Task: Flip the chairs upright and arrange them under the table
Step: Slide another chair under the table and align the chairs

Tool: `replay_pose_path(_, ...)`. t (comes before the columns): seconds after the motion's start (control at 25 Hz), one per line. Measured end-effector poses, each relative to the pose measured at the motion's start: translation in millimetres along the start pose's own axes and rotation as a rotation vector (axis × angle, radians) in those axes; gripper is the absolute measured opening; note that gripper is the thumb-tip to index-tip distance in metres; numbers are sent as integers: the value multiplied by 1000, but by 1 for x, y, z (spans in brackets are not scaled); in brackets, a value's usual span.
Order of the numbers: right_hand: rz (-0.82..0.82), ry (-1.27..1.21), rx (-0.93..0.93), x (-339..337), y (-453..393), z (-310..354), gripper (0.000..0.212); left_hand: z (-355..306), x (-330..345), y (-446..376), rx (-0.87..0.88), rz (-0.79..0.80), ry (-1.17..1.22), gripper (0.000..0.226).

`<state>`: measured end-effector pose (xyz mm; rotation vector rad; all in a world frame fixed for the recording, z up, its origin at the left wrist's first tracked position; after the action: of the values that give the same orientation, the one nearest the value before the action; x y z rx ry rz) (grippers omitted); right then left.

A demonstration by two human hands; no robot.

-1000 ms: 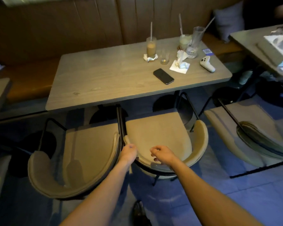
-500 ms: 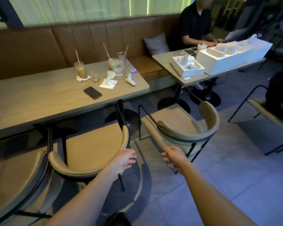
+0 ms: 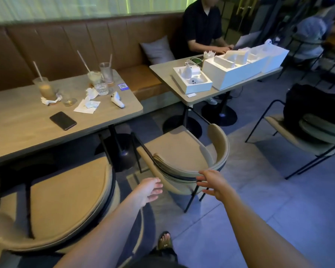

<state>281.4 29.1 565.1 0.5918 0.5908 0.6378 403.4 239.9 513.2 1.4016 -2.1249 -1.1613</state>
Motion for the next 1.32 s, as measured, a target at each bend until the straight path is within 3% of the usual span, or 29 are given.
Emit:
replay_pose_path(0.28,-88,-37,69,-55,-81,28,35,-57,76,-43,-75,-9,36,39)
replay_pose_path(0.68,-72,34,167,-78,-196,62,33,-63,119,-65,-363,-241,290,47)
replay_pose_path(0.92,-2,106,264,-106,-249,80,28,-67,169,-83,-433,-341,489,49)
replay_pose_path(1.04,20,162,328,-112,-268,87,50,-56,173,-111,-445,-428,603,56)
replay_pose_path(1.12,62,155,343,-104,-277,88,54,-34,176,-135,-517,-449,612,65)
replay_pose_path(1.24,128,175,359,-91,-296,84,64,-27,181,-146,-571,-463,588,57)
replay_pose_path(1.32,120,211,368,-90,-314,81,67,-32,181,-137,-634,-491,571,69)
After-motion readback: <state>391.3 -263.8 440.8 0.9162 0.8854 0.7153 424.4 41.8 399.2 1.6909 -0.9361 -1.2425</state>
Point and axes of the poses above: each hand's wrist, its own y-axis away from the middle knuckle, its own x-axis out of the palm, z = x × y, the point moved 10 cm from there along -y, towards the middle knuckle, and after that the axes turned 9 degrees about -z, right-handed, at the moved point
